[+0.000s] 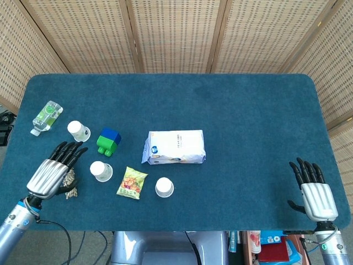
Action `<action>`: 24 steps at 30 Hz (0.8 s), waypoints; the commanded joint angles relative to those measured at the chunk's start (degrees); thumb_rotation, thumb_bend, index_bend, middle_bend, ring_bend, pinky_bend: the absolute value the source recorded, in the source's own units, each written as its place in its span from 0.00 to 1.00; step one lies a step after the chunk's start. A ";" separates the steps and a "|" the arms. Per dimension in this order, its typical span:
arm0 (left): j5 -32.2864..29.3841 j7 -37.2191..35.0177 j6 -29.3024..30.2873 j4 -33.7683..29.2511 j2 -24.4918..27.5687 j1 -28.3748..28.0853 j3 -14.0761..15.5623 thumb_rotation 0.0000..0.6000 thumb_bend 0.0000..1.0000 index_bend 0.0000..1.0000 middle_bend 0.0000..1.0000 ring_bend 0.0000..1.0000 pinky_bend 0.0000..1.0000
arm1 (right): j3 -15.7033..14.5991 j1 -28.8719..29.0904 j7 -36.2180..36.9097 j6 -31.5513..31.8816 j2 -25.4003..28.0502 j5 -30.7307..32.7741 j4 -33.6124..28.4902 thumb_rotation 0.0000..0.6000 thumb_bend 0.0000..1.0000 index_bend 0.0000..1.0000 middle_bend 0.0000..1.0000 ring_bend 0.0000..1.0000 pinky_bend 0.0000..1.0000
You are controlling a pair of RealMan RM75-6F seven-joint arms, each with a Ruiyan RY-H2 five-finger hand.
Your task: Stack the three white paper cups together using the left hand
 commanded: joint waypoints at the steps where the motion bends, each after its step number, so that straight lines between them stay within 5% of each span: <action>1: -0.96 2.83 -6.47 -4.40 0.73 -4.74 -1.02 1.00 0.39 0.06 0.00 0.00 0.00 | -0.03 0.07 0.06 -0.10 -0.11 -0.01 0.14 1.00 0.05 0.03 0.00 0.00 0.00; 13: -11.38 13.26 -19.99 -14.05 1.05 -15.74 -5.05 1.00 0.39 0.13 0.00 0.00 0.00 | 0.14 0.11 0.69 0.02 -0.46 0.23 0.74 1.00 0.05 0.03 0.00 0.00 0.00; 24: -21.62 20.96 -25.55 -16.99 -1.60 -22.41 -4.54 1.00 0.39 0.16 0.00 0.00 0.00 | 0.70 -0.01 1.51 0.47 -0.72 0.93 1.45 1.00 0.05 0.03 0.00 0.00 0.00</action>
